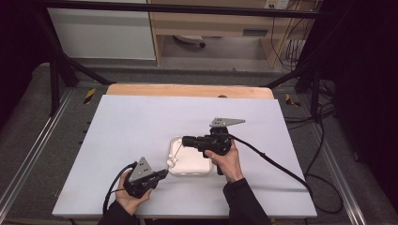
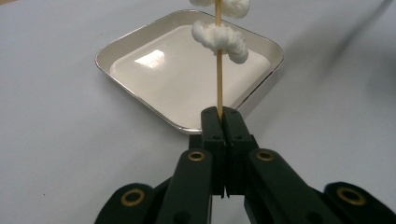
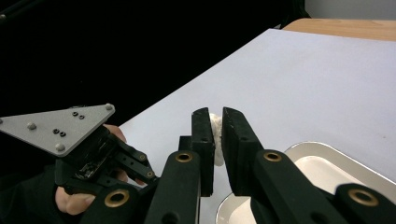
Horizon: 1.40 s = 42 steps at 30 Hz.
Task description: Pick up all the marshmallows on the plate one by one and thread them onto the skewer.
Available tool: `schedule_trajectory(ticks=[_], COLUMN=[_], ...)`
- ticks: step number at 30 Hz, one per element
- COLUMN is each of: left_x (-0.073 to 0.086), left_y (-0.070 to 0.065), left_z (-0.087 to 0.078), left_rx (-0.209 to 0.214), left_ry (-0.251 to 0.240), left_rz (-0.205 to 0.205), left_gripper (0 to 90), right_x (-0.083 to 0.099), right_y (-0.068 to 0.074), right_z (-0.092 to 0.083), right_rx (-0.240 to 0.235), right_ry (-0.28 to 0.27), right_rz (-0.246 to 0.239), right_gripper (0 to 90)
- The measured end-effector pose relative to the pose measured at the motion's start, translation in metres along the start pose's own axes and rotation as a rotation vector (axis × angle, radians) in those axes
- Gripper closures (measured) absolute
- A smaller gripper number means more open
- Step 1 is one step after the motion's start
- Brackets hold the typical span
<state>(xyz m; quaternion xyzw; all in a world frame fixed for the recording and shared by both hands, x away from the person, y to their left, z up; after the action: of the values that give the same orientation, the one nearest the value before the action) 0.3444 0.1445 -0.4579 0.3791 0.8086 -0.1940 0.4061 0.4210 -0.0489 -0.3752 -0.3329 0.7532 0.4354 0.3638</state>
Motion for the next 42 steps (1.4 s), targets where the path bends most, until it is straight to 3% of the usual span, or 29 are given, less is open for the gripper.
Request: schedule_trajectory(ticks=[22, 42], left_x=[0.001, 0.003], left_y=[-0.002, -0.005], left_z=[0.003, 0.005], left_rx=[-0.004, -0.010], left_ry=[0.031, 0.061], left_rz=[0.026, 0.039], left_gripper=[89.6, 89.6], right_x=[0.006, 0.015], right_y=[0.004, 0.006], right_z=[0.000, 0.005], right_rx=[-0.046, -0.043], right_ry=[0.061, 0.096], right_rz=[-0.016, -0.042], right_gripper=[86.2, 86.0])
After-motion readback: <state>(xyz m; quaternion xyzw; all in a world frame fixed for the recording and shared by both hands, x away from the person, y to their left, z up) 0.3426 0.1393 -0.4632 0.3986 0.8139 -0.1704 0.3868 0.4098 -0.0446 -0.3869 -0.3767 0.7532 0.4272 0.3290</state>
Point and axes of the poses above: each handheld gripper's, and its own axes: z roughly forward along the jaws, x roughly out of its underside, y roughly to its left, the point moved 5 cm from there along z, roughly forward along the jaws, and after that the axes turned 4 degrees about y, right-handed, at the moved point
